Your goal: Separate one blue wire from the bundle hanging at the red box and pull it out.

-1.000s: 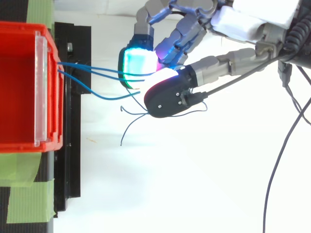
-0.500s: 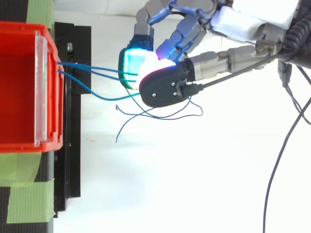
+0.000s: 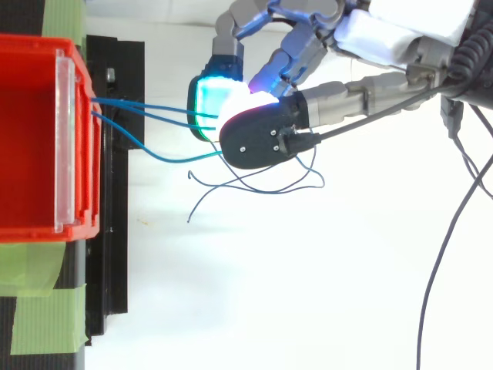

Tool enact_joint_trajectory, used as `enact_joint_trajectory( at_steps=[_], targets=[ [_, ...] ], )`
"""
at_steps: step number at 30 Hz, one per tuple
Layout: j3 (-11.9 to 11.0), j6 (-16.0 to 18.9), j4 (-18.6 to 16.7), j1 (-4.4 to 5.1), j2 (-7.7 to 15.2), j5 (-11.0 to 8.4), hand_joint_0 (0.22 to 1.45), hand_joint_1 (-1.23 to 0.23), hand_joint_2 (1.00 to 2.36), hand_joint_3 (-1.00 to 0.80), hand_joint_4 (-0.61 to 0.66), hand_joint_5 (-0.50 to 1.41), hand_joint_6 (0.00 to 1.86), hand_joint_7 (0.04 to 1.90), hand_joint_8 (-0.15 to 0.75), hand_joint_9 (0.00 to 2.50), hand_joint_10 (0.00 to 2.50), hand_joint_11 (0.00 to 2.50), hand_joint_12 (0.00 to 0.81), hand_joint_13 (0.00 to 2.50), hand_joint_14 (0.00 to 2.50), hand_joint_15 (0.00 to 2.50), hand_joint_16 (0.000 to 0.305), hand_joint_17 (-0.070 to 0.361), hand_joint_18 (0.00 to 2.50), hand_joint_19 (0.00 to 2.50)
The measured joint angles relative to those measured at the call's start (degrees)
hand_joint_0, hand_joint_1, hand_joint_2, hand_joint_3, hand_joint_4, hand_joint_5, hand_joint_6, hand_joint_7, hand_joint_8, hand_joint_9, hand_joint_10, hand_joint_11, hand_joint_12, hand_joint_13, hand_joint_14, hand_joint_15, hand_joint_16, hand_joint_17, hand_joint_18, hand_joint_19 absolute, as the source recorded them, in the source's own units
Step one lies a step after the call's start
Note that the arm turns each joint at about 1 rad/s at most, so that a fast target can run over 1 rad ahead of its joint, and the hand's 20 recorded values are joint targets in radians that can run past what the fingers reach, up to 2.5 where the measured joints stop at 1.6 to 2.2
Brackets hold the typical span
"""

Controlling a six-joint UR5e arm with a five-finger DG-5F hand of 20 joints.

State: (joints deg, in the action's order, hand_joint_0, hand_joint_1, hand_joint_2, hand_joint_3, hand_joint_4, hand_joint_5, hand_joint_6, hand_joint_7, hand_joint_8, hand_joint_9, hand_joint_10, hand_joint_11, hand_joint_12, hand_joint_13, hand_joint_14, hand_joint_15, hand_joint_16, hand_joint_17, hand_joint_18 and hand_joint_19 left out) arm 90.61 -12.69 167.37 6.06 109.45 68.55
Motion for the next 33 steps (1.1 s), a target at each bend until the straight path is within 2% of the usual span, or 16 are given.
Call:
enact_joint_trajectory(
  at_steps=[6,12,21,24,29,33],
  targets=[
    [0.0,1.47,-0.09,0.06,0.0,-0.04,0.62,-0.68,1.02,-0.17,0.17,-0.21,0.93,1.0,0.364,1.14,0.01,1.37,0.375,1.42,0.01,1.42,0.059,0.133,0.87,0.71],
    [0.0,4.12,-0.11,0.16,0.0,-0.16,0.62,-0.69,1.02,-0.17,0.16,-0.21,0.93,0.98,0.358,1.14,0.01,1.37,0.368,1.43,0.01,1.44,0.059,0.133,0.88,0.71],
    [0.01,4.68,-0.12,0.18,0.0,-0.17,0.62,-0.78,1.02,-0.2,0.18,-0.22,0.91,1.0,0.343,1.07,0.02,1.36,0.381,1.34,0.02,1.41,0.059,0.132,0.83,0.7],
    [0.01,4.69,-0.12,0.18,0.02,-0.18,0.62,-0.81,1.02,-0.22,0.19,-0.22,0.91,1.0,0.348,1.06,0.02,1.36,0.389,1.33,0.02,1.4,0.059,0.132,0.82,0.7],
    [0.01,4.7,-0.07,0.2,0.01,-0.17,0.57,-0.8,1.01,-0.4,0.19,-0.22,0.91,0.99,0.35,1.06,0.01,1.35,0.394,1.34,0.02,1.4,0.06,0.134,0.82,0.71],
    [0.01,4.7,-0.03,0.2,0.03,-0.17,0.56,-0.81,1.0,-0.44,0.2,-0.22,0.91,0.99,0.349,1.05,0.02,1.36,0.392,1.33,0.02,1.41,0.06,0.135,0.81,0.7]
  ],
)
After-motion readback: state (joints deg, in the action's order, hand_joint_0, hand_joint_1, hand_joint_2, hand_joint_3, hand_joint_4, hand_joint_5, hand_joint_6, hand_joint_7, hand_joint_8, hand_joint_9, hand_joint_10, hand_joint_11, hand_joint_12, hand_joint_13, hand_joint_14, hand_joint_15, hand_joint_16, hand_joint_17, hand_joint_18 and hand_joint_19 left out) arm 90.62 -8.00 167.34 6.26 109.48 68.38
